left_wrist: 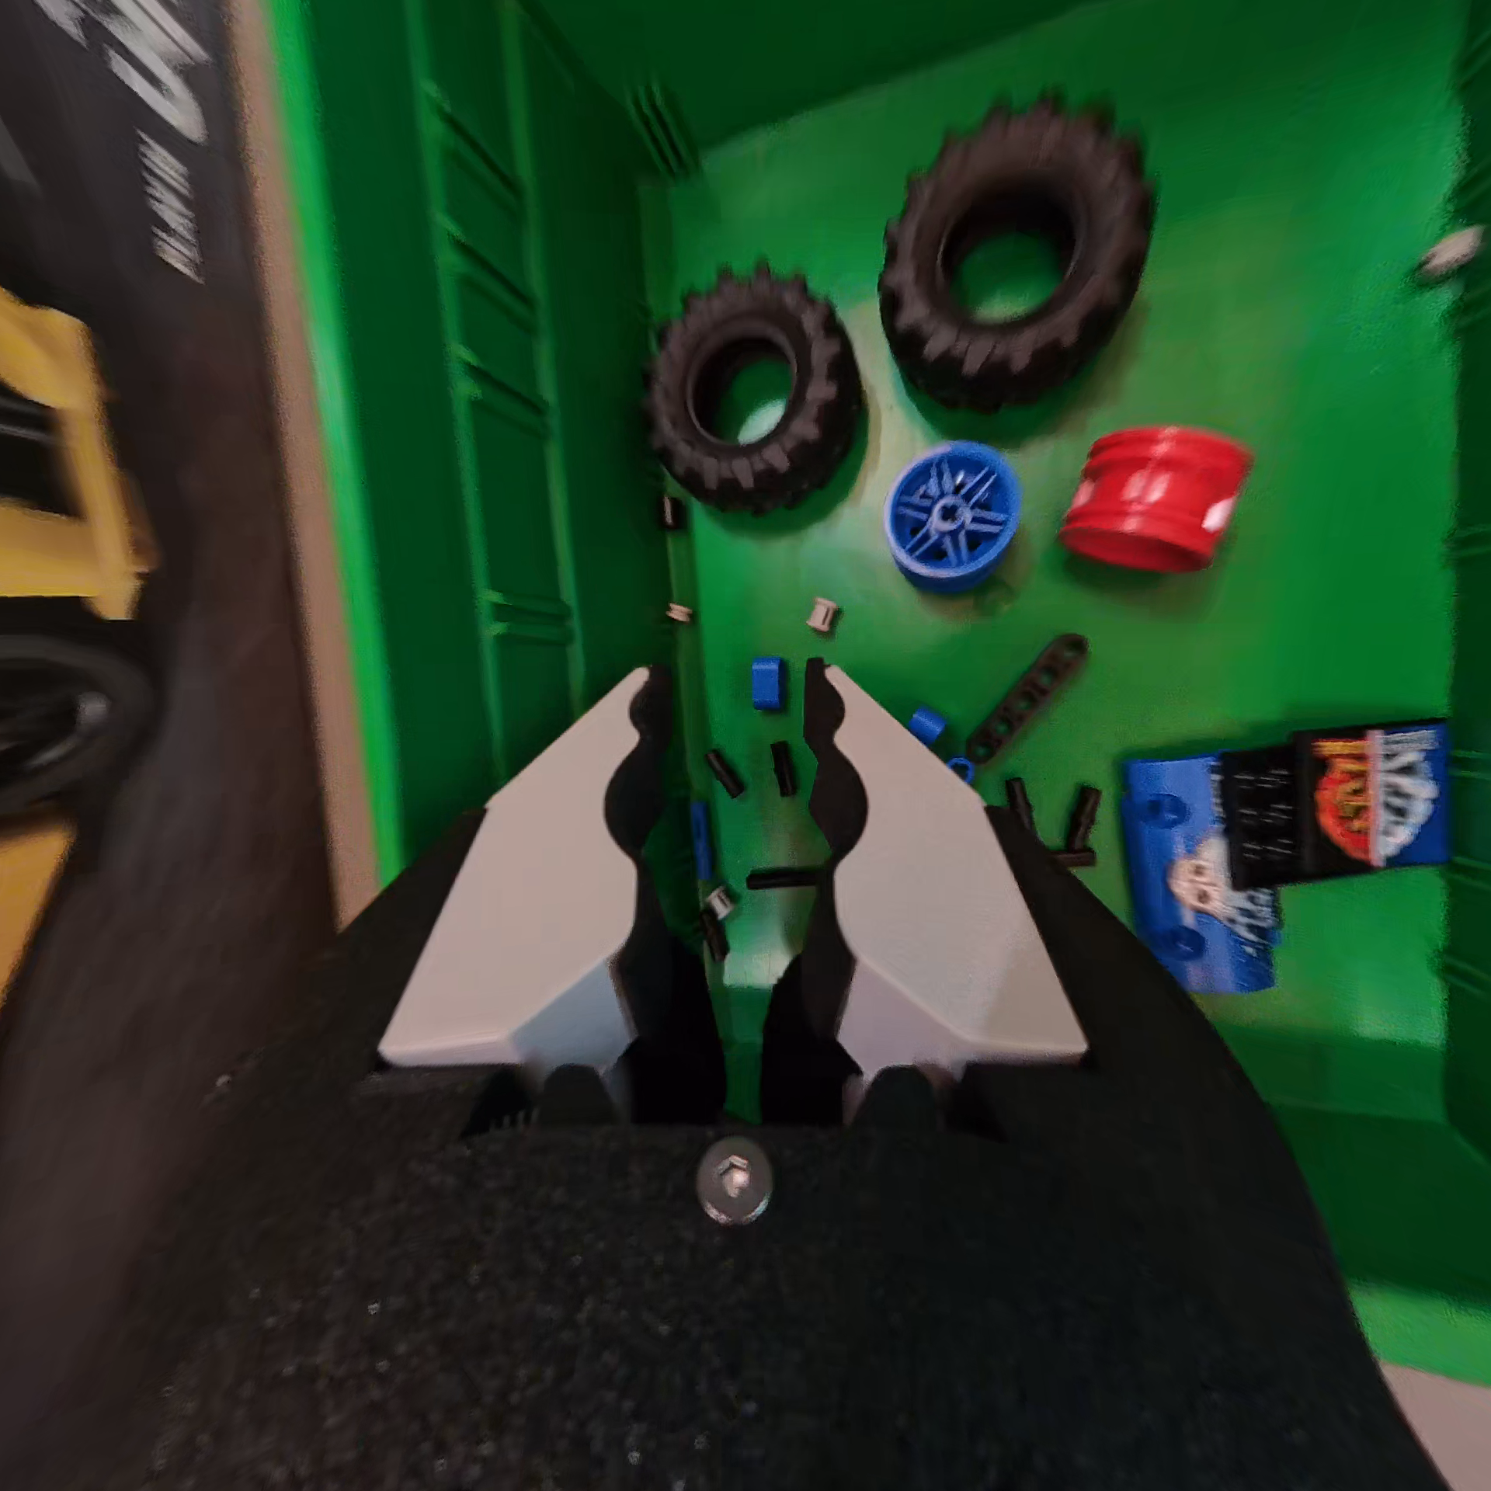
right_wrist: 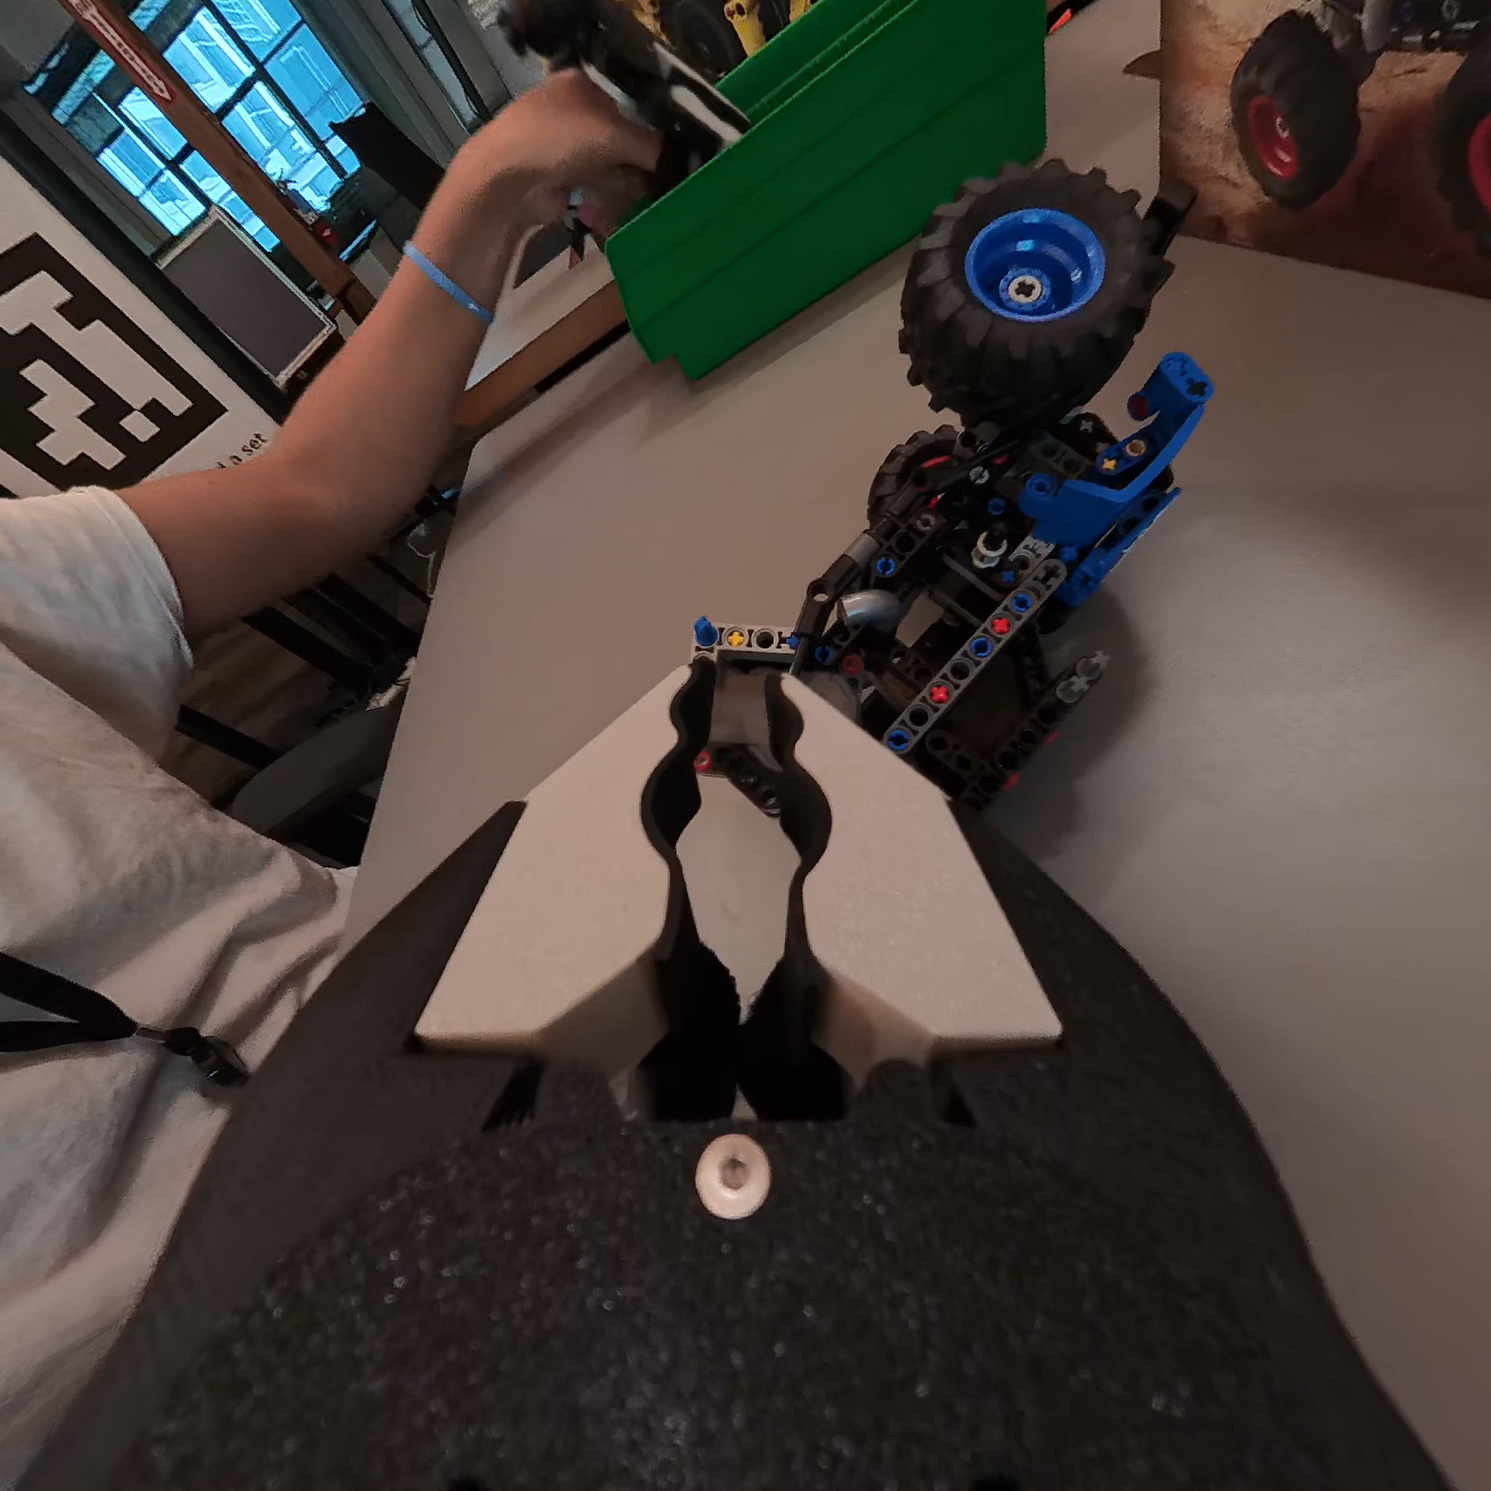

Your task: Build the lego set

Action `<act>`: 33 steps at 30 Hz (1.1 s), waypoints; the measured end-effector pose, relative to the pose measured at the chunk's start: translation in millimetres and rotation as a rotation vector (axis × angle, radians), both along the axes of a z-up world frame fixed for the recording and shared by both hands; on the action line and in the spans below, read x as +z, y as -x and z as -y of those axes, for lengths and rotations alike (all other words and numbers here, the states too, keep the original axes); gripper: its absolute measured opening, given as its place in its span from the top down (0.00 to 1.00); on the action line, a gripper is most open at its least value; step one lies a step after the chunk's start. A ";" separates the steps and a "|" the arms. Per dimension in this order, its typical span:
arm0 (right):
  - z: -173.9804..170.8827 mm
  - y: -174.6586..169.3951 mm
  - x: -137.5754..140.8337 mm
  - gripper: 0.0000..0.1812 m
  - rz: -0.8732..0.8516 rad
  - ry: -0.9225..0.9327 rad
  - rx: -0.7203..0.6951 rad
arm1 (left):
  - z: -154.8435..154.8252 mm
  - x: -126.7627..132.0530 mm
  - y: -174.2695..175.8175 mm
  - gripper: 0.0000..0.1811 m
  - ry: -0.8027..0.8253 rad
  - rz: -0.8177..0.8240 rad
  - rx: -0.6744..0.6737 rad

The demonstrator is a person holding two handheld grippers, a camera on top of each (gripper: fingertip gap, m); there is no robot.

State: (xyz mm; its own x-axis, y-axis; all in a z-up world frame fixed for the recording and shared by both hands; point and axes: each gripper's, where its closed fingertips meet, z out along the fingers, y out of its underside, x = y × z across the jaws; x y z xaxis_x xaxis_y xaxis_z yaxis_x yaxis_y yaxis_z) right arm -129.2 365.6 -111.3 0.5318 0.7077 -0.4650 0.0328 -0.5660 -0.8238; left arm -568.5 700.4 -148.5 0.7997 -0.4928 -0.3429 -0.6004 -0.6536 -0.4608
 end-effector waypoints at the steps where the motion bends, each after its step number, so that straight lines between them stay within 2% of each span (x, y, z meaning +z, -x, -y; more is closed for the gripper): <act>1: -0.8 -1.1 -0.9 0.92 0.024 -0.011 -0.009 | 2.8 20.1 -5.9 0.82 -0.070 0.000 0.001; 3: -3.0 -2.5 -2.9 0.92 0.087 -0.053 -0.026 | 18.7 69.7 -36.4 0.81 -0.246 0.041 -0.037; 4: -3.4 -2.2 -3.4 0.92 0.114 -0.074 -0.029 | 36.2 93.3 -67.0 0.81 -0.324 0.099 -0.110; 6: -2.7 0.0 -3.8 0.90 0.166 -0.113 -0.026 | 90.9 125.7 -147.5 0.84 -0.418 0.233 -0.352; 7: -3.2 1.0 -2.9 0.89 0.192 -0.141 -0.032 | 123.8 132.9 -189.4 0.87 -0.440 0.291 -0.488; 9: -1.3 6.0 0.1 0.88 0.240 -0.197 -0.025 | 192.3 122.9 -266.3 0.88 -0.409 0.364 -0.754; 11: 0.8 11.1 3.2 0.88 0.269 -0.234 -0.022 | 259.4 87.7 -327.7 0.88 -0.282 0.419 -0.999; 13: -0.3 13.2 3.8 0.88 0.259 -0.236 -0.030 | 301.7 50.1 -367.8 0.85 -0.194 0.435 -1.144; 14: -1.6 14.2 4.9 0.89 0.228 -0.231 -0.035 | 310.2 34.4 -381.3 0.79 -0.189 0.418 -1.180; 16: -4.5 15.3 7.6 0.91 0.146 -0.210 -0.048 | 318.4 15.0 -402.4 0.75 -0.197 0.429 -1.208; 17: -4.4 16.8 8.0 0.92 0.108 -0.194 -0.040 | 323.4 11.0 -410.1 0.72 -0.198 0.461 -1.219; 19: -5.1 18.8 5.8 0.92 0.083 -0.173 -0.035 | 326.7 12.1 -419.2 0.74 -0.238 0.509 -1.218; 27: -7.2 14.0 0.5 0.94 0.107 -0.157 -0.050 | 335.0 14.5 -422.7 0.85 -0.283 0.575 -1.190; 33: 0.8 12.3 -8.5 0.93 0.200 -0.190 -0.001 | 337.0 6.9 -428.1 0.83 -0.357 0.556 -1.195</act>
